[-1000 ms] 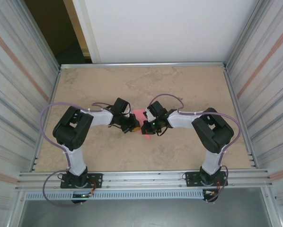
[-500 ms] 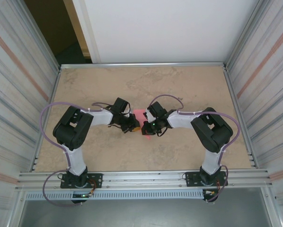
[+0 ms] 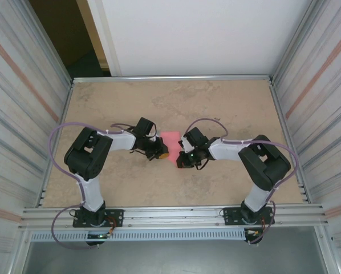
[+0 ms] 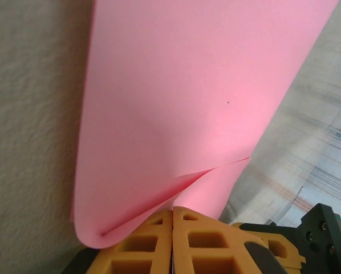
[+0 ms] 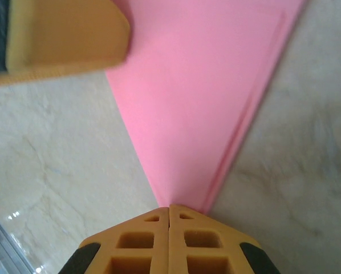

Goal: Fold a paper plane with a square sheet of paper (pick it up from the middle)
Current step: Third fold the triangle at the center of the table.

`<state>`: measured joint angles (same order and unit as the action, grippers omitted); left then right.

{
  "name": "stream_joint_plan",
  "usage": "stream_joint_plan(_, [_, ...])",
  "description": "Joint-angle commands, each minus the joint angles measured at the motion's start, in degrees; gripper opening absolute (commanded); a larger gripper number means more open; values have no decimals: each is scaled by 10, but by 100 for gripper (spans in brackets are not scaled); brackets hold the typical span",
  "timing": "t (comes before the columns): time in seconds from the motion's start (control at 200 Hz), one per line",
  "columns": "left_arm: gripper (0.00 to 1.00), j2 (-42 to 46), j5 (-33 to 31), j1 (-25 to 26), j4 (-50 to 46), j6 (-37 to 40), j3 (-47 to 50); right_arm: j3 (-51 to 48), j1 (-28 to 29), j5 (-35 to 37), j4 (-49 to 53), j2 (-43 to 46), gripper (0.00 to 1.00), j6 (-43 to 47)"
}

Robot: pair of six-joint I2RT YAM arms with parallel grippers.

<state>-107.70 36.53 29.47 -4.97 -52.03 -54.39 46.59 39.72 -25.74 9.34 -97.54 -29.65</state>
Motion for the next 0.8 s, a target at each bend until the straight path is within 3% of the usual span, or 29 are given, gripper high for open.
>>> stream_joint_plan(0.0, [9, -47, -89, -12, -62, 18, 18, -31, -1, 1, 79, 36, 5, 17])
stream_joint_plan(0.256, [9, -41, -77, -11, -61, 19, 11, -17, 1, 23, 58, 99, 5, -2])
stream_joint_plan(0.526, [10, -31, -69, -10, -61, 19, 2, 48, 12, 23, 13, 19, 4, -33])
stream_joint_plan(0.792, [9, -20, -63, -2, -39, 25, -9, 83, 9, 37, 31, -50, 2, -33])
